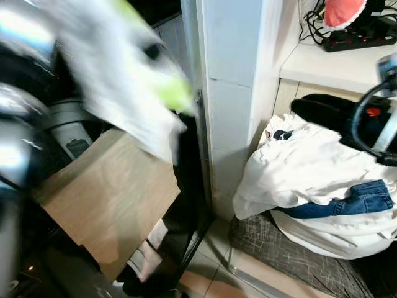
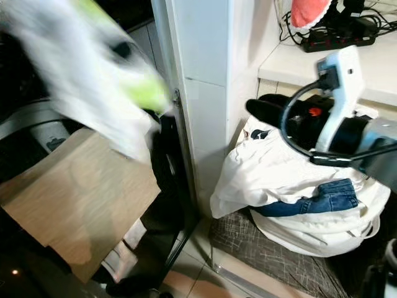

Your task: Clothes washing

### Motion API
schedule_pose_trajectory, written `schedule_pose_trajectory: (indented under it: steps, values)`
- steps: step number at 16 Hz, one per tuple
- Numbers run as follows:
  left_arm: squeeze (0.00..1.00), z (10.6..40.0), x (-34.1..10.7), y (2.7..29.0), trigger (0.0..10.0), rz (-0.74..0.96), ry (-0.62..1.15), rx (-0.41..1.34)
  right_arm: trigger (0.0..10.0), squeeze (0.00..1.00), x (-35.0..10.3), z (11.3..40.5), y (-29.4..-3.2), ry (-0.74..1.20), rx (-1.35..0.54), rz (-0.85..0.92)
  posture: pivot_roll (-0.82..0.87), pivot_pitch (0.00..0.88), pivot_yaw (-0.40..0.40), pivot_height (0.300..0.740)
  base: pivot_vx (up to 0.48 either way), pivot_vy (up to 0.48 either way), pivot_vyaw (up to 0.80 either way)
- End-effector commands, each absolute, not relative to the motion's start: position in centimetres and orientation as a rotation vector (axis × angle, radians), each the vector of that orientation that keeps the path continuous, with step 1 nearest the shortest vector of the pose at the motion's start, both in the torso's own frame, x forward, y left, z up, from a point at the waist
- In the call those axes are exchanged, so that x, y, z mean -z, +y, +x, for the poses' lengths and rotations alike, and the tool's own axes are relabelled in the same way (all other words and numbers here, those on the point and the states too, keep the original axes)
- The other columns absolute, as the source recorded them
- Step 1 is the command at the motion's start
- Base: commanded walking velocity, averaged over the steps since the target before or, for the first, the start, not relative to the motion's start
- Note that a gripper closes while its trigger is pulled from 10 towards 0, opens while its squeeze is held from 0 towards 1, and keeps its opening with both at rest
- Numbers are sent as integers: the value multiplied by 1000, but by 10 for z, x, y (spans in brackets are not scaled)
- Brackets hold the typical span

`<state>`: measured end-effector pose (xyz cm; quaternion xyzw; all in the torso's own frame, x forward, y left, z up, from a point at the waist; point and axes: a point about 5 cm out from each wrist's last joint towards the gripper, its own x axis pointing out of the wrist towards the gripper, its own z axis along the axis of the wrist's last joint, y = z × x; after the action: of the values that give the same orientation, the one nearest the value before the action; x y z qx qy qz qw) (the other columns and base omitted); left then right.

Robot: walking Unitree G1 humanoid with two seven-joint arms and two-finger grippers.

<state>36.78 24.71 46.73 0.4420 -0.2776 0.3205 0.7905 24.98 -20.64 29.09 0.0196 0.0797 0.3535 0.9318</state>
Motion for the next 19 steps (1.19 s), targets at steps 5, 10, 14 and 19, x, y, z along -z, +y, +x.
schedule_pose_trajectory:
  steps: [5, 10, 14, 19]
  values:
    - [0, 362, -463, 285, 0, 1147, -471, -897, 10000, 0, -285, 247, -196, 150, -742, 18, -82, 0, 153, 740, 0, 0, 0]
    - [0, 412, -316, 264, 0, 690, 36, -409, 10000, 0, -268, 259, -185, 237, -700, 65, -92, 0, 152, 740, 0, 0, 0]
    - [0, 401, -272, 291, 0, 617, 200, -519, 10000, 0, -252, 240, -149, 253, -930, 78, -108, 0, 162, 740, 0, 0, 0]
    - [0, 395, -223, 289, 0, 351, 362, -436, 10000, 0, -241, 242, -104, 237, -1096, 142, -100, 0, 160, 740, 0, 0, 0]
